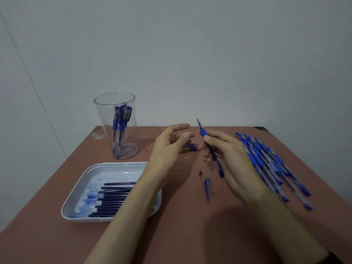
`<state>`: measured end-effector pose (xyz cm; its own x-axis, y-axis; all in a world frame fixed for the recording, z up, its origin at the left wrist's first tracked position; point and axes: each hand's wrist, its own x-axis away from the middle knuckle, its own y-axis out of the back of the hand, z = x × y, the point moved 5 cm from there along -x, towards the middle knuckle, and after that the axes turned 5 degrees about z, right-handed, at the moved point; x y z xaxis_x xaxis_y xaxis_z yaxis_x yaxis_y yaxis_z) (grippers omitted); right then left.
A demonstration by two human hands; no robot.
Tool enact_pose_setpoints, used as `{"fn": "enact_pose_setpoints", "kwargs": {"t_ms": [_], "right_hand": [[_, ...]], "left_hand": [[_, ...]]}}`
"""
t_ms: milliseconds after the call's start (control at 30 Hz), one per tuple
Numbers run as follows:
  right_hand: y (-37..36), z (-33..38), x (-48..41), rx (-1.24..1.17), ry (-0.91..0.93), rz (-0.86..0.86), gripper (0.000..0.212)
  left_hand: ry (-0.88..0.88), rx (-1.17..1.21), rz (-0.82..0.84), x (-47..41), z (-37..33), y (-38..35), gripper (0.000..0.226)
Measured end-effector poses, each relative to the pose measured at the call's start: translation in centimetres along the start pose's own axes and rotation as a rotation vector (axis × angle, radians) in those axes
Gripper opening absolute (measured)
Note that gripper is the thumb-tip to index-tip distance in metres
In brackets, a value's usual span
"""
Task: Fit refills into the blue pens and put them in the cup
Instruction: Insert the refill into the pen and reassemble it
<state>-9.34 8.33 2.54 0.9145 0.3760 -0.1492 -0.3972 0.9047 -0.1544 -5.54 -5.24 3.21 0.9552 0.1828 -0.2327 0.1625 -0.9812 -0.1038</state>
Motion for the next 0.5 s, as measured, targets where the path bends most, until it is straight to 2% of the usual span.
{"fn": "enact_pose_setpoints", "kwargs": {"t_ms": [100,300,500], "right_hand": [[0.2,0.1,-0.1,-0.130,-0.029,0.019,0.022],[0.5,0.2,0.0,-0.167,-0.046,0.011,0.023],[0.5,0.2,0.0,-0.137,-0.053,-0.013,0.025]], "left_hand": [[-0.001,-0.323,0.059,-0.3,0.7,-0.1,0.020],[0.062,-0.895,0.354,0.5,2.0,-1.6,0.029],[0.021,-1.037,0.389,0.9,2.2,-2.3,0.019]]}}
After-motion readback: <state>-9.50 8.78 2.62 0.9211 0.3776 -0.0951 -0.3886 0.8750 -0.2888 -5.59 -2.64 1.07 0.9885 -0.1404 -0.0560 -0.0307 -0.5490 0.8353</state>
